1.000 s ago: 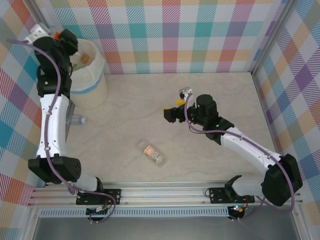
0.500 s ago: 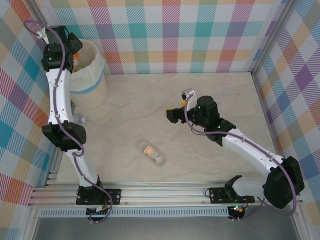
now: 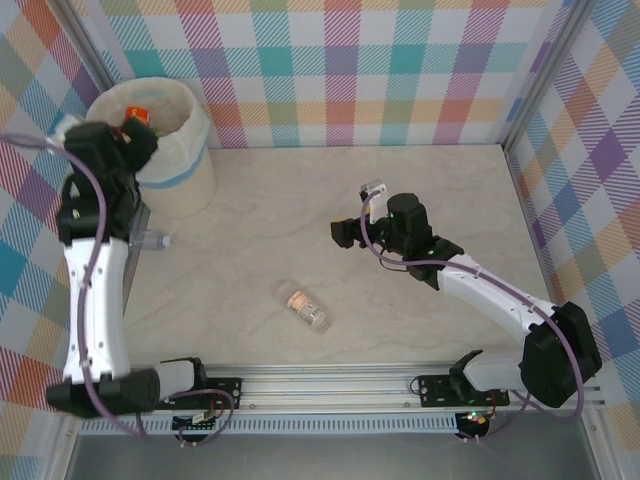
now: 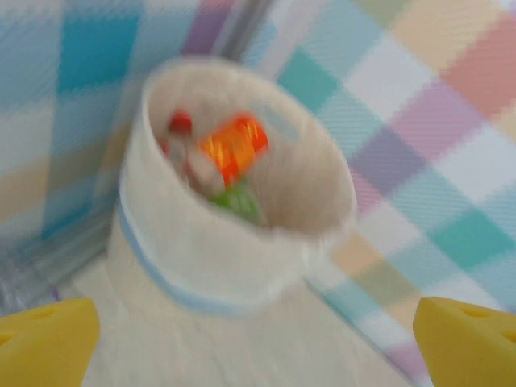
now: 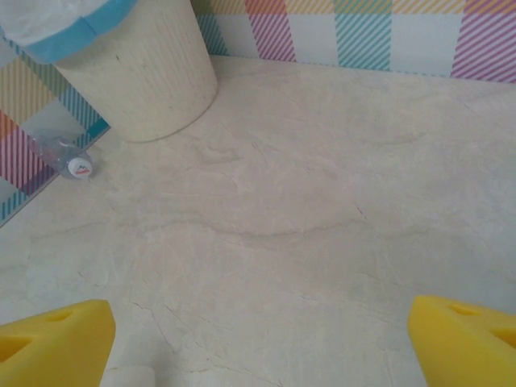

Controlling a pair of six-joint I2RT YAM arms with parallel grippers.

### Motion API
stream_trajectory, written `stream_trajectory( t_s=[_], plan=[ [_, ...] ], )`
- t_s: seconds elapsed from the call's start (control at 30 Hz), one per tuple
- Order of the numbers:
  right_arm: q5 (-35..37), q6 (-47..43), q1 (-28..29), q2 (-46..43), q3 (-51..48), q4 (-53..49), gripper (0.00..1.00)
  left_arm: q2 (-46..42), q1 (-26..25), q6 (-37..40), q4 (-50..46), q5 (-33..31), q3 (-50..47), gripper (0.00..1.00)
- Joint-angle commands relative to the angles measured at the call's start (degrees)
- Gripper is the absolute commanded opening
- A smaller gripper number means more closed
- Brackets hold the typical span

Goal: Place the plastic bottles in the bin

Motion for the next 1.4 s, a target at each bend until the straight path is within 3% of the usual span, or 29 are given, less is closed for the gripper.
stream_trajectory(
  t_s=[0.0,0.27,0.37,0.53,0.7,0.93,1.13,1.27,1.37],
  plan=[
    [3.61,3.05,0.24,-0.35,-1.62,-1.39,1.0,-4.96,-11.23,-10.22,3.06,-0.59,-15.05,1.0],
    [13.96,7.16,0.13,-1.32,-3.85,-7.18,1.0,-3.56,-38.89,-27.77,-12.39,2.29,-31.41,1.0],
    [13.61,8.62,0.15,-0.65,-4.28,-7.1,1.0,0.92,-44.91,-32.48,-7.03,8.02,-36.03,1.0],
    [6.02,9.73,0.18,1.21,-6.74,-4.74,0.99,9.82,-49.6,-36.65,3.71,15.69,-40.12,1.0],
    [6.65,12.49,0.15,1.62,-9.2,-5.99,0.99,14.49,-51.99,-37.0,4.94,12.37,-37.85,1.0],
    [6.09,13.33,0.15,1.46,-10.83,-4.38,0.99,25.38,-52.15,-36.84,7.98,12.78,-34.6,1.0],
    [6.87,12.72,0.15,0.52,-11.25,-4.34,0.99,25.75,-51.7,-32.59,10.94,9.52,-34.01,0.63],
    [8.72,11.47,0.15,-0.39,-11.0,-4.34,1.0,18.73,-48.39,-24.56,6.33,4.03,-31.65,0.53],
    [9.75,10.53,0.15,-0.43,-10.12,-3.88,1.0,10.3,-40.45,-15.91,2.25,-0.43,-28.79,0.53]
  ],
)
